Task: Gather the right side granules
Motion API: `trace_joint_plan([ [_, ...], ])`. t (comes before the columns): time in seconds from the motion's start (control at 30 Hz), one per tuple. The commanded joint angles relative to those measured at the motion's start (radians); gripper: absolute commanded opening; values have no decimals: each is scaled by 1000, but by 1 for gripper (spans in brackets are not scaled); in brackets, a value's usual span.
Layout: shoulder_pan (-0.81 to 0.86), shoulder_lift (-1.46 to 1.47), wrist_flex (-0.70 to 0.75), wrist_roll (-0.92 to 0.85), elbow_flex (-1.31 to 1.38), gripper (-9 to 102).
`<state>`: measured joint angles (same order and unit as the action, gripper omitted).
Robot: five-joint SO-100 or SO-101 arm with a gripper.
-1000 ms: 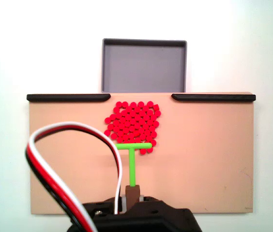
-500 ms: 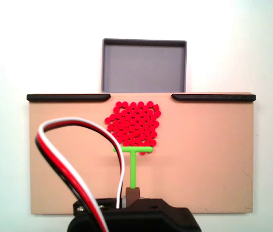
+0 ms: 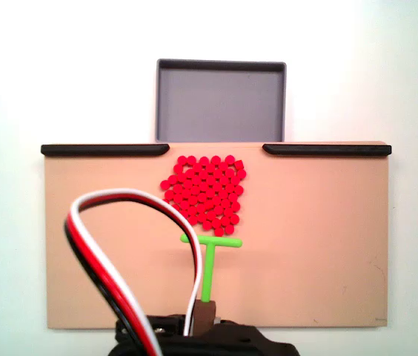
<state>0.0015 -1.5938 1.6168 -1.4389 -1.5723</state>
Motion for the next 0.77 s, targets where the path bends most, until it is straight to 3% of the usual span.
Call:
trace_joint_plan([
  [0.0, -2, -66, 2, 6, 12, 0],
  [0.73, -12, -57, -11, -31, 20, 0],
])
